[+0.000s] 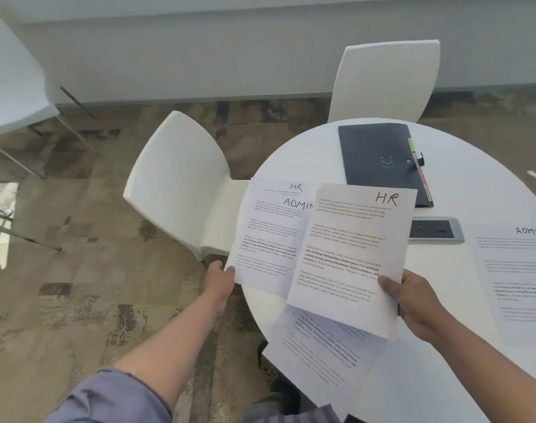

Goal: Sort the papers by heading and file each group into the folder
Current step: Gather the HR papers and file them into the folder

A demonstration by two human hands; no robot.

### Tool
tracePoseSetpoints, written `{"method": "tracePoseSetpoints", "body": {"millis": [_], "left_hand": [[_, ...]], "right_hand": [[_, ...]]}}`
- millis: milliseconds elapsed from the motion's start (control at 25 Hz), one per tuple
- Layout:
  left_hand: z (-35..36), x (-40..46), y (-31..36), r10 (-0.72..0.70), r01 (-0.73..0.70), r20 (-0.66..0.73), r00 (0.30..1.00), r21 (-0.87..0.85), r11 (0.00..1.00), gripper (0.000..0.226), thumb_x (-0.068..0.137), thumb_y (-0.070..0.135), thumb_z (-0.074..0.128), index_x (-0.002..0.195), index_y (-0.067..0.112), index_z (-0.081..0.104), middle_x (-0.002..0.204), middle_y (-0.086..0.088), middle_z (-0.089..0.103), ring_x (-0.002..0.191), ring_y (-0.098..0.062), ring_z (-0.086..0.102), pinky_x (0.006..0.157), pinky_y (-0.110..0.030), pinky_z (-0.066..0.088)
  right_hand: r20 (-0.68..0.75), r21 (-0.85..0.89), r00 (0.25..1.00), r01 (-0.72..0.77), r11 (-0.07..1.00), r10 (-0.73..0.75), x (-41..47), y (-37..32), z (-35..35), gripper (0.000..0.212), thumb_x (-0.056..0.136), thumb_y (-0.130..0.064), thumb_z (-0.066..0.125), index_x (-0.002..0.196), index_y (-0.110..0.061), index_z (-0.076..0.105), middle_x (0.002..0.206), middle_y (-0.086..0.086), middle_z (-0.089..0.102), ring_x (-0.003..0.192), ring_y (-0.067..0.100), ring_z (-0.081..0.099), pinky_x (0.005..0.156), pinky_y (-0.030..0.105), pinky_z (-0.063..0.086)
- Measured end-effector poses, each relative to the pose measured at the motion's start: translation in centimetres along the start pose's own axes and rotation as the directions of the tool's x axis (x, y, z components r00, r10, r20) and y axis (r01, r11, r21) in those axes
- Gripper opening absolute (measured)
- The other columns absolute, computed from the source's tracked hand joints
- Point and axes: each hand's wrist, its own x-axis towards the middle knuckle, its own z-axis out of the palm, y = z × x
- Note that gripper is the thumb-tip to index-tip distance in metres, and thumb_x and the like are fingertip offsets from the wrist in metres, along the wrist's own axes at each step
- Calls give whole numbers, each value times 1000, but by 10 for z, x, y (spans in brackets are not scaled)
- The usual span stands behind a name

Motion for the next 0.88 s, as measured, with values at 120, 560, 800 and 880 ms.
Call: {"method": "tracePoseSetpoints", "body": {"millis": [120, 560, 800, 880], "left_hand": [[-2, 19, 3, -28, 26, 24, 999, 44, 999, 7, 106, 15, 49, 105, 16, 56, 104, 0, 50, 95, -17, 49, 85, -32, 40], [-10, 54, 7, -34, 37, 90, 995, -30, 999, 10, 98, 9, 64, 90, 15, 68, 100, -10, 71, 80, -22, 57, 64, -32, 47], [-13, 59, 6, -43, 36, 199, 979, 38, 999, 8, 93, 13, 74, 96, 9, 68, 100, -12, 71, 82, -21, 58, 60, -28, 50], [-14, 57, 8, -41, 33, 217, 975, 41, 999, 8, 92, 13, 75, 97, 10, 69, 101, -11, 72, 81, -20, 59, 60, -27, 51]], "right_hand": [[-34, 10, 999, -8, 1000, 9, -5, 0, 1, 17, 102, -6, 59, 113, -13, 70, 105, 3, 80, 88, 22, 78, 80, 43, 58], [-115, 21, 992, -58, 998, 61, -9, 5, 12, 19, 102, -8, 59, 117, -11, 70, 108, 4, 79, 103, 32, 74, 96, 55, 56], [-117, 31, 992, -50, 998, 54, -12, 3, 13, 18, 102, -7, 59, 116, -12, 70, 108, 4, 79, 102, 32, 74, 94, 53, 57], [-117, 35, 992, -44, 998, 47, -14, 2, 12, 18, 102, -7, 59, 116, -12, 70, 109, 5, 79, 102, 33, 73, 95, 54, 56]]}}
